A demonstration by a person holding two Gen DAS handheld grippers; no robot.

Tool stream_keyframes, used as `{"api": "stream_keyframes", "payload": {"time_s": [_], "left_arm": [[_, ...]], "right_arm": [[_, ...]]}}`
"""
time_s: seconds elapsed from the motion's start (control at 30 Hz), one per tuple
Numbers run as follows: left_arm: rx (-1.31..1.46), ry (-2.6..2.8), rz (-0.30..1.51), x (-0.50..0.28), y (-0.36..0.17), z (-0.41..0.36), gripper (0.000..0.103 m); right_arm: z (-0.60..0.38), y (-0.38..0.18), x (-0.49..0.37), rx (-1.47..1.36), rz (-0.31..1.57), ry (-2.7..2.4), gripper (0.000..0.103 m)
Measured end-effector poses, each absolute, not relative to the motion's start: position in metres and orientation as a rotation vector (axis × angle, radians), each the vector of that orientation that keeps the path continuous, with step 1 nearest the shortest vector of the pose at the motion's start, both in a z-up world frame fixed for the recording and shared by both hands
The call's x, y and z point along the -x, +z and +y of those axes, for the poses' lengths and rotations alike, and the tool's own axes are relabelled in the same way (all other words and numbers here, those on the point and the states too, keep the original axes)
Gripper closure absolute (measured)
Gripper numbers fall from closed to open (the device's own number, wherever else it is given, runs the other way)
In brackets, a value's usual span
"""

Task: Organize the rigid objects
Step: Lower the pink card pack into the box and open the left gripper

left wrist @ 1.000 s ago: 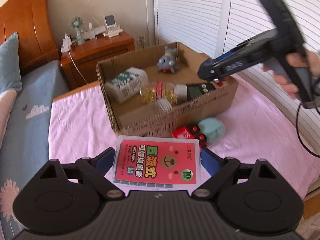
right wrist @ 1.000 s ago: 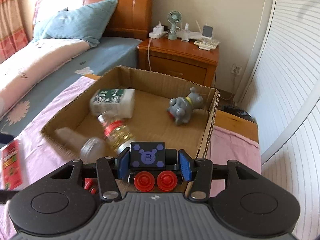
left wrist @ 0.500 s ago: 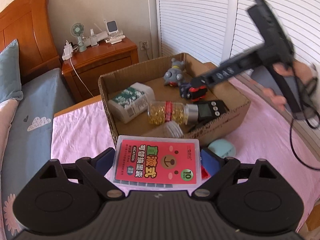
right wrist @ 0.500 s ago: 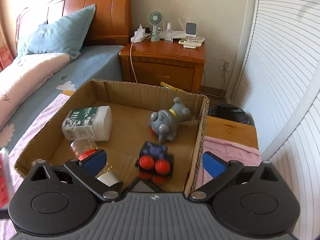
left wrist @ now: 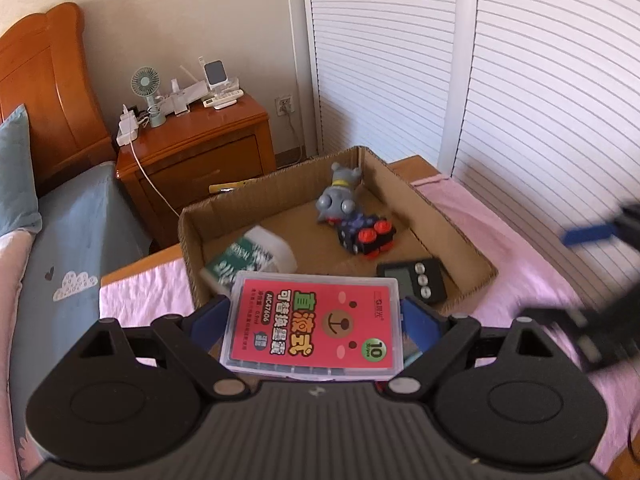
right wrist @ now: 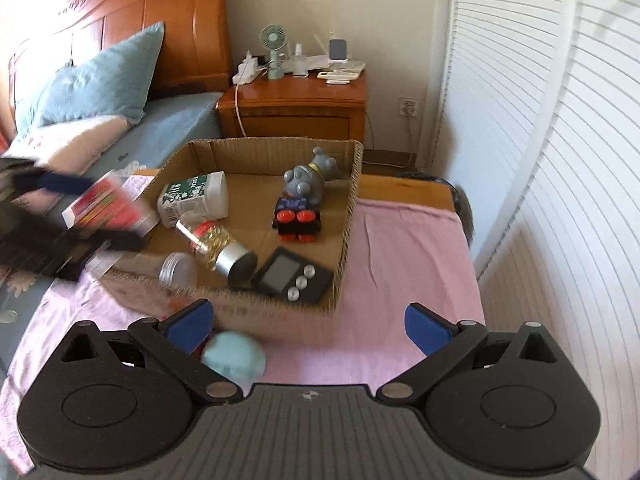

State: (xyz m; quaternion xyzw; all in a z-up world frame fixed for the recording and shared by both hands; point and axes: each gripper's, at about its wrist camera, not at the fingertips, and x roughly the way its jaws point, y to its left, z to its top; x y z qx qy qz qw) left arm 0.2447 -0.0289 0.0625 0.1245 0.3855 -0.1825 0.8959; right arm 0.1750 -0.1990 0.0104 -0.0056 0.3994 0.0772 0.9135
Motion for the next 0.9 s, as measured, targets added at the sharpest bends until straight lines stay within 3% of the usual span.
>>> {"api": "stream_keyframes", "payload": {"time_s": [0.23,0.6,0.9], "left_arm": [[-0.307,-0.359,0.854,-0.291,0.047,-0.060,0.012],[-0.396,-0.285,0.916,-0.365,0.011,-0.088,0.012],[-0.368,-0.260,0.919,-0.369,0.010,-0.084,0.010]], "right_arm": [[-0.217,0.002,-0.130,-0.066,0.800,0.106,0.000],[-0.243,-0.007,-0.131,-0.123,0.790,0.048,0.000],[-0.242,-0.010,-0.133,-0.125,0.795,0.058,0.000]]}}
